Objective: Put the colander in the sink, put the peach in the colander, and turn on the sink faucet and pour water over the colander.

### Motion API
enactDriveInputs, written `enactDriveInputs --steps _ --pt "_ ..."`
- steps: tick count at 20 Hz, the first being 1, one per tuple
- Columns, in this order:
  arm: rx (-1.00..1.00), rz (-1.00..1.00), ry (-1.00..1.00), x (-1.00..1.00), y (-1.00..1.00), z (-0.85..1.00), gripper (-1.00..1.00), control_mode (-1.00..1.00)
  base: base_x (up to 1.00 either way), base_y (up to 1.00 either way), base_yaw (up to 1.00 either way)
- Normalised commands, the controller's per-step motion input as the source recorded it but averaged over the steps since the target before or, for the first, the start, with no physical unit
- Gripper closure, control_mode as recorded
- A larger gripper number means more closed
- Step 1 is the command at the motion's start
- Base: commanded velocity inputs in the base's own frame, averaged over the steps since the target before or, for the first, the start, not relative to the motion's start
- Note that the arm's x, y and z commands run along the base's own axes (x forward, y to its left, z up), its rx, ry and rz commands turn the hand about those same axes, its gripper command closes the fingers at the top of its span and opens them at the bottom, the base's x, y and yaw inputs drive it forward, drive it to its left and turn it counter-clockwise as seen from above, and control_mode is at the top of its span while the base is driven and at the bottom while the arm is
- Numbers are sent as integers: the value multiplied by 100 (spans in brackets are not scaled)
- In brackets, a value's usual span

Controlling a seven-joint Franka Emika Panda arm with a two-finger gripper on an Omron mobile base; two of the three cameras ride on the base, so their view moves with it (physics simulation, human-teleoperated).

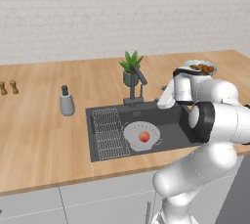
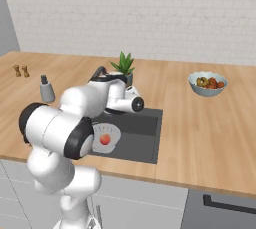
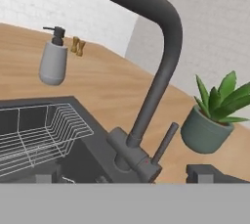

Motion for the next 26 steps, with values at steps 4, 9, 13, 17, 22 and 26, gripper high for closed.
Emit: enactDriveInputs --steps 4,9,13,17,22,26 --pt "0 2 -9 34 7 -6 -100 -100 0 0 0" --pt "0 0 -12 17 8 -7 -100 -100 0 0 0" --pt "0 0 -15 7 16 -8 -100 -100 0 0 0" --pt "0 0 -2 17 6 0 -100 -100 0 0 0" --pt "0 0 2 29 1 -15 -100 -100 0 0 0" --pt "0 1 0 37 -3 -14 -100 -100 0 0 0"
